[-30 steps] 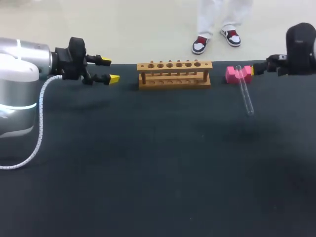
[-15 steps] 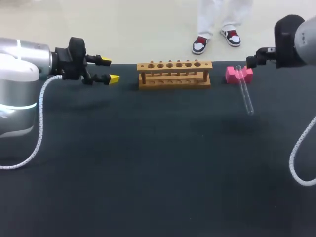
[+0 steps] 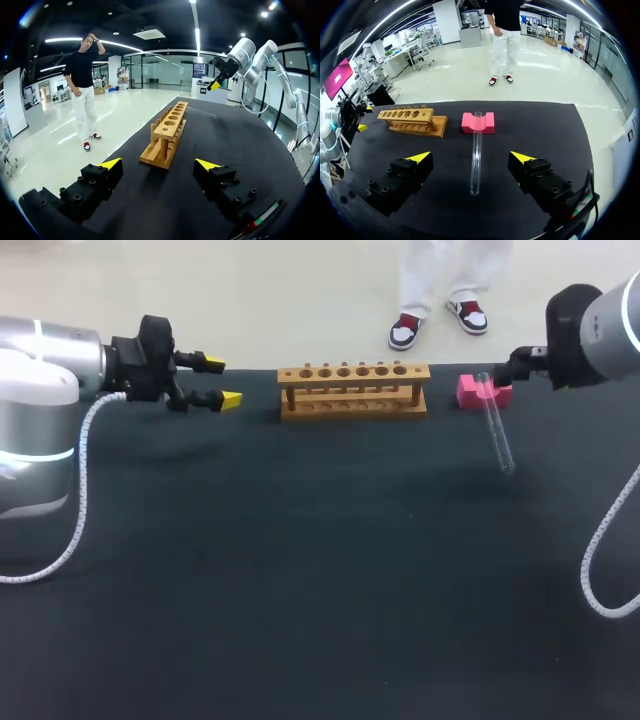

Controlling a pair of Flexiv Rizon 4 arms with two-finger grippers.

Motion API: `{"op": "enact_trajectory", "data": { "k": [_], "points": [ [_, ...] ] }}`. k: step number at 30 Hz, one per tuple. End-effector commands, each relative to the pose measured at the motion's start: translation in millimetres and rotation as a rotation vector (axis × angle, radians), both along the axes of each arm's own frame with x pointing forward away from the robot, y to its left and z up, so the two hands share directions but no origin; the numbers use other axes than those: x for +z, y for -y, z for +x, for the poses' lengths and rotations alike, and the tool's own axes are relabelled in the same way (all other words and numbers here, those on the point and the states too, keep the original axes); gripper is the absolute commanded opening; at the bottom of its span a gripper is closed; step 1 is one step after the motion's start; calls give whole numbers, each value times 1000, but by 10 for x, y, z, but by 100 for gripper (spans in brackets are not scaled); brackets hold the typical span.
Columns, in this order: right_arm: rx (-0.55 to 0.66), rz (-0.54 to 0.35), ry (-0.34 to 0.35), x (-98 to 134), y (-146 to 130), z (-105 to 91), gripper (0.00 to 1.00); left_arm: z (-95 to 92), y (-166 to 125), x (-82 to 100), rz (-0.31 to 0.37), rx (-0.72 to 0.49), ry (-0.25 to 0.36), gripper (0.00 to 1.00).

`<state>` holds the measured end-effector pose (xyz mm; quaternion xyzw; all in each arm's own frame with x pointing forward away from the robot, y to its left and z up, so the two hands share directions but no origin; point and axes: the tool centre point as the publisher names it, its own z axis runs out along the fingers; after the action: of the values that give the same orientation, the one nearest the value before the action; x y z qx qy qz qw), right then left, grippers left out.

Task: Grasp the test tube, adjust it, and insert it.

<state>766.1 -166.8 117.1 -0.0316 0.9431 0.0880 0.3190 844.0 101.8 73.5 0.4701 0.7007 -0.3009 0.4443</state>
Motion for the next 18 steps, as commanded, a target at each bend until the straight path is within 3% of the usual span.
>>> {"op": "enact_trajectory", "data": {
  "k": [1,11,18],
  "points": [
    [-30,21,226,-130,-36,-1,100,-14,-5,-10,-4,2,6,100],
    [9,29,241,-337,-30,76,100,-14,-5,-10,-4,2,6,100],
    [34,50,214,-346,-11,95,100,-14,-5,-10,-4,2,6,100]
  ]
}}
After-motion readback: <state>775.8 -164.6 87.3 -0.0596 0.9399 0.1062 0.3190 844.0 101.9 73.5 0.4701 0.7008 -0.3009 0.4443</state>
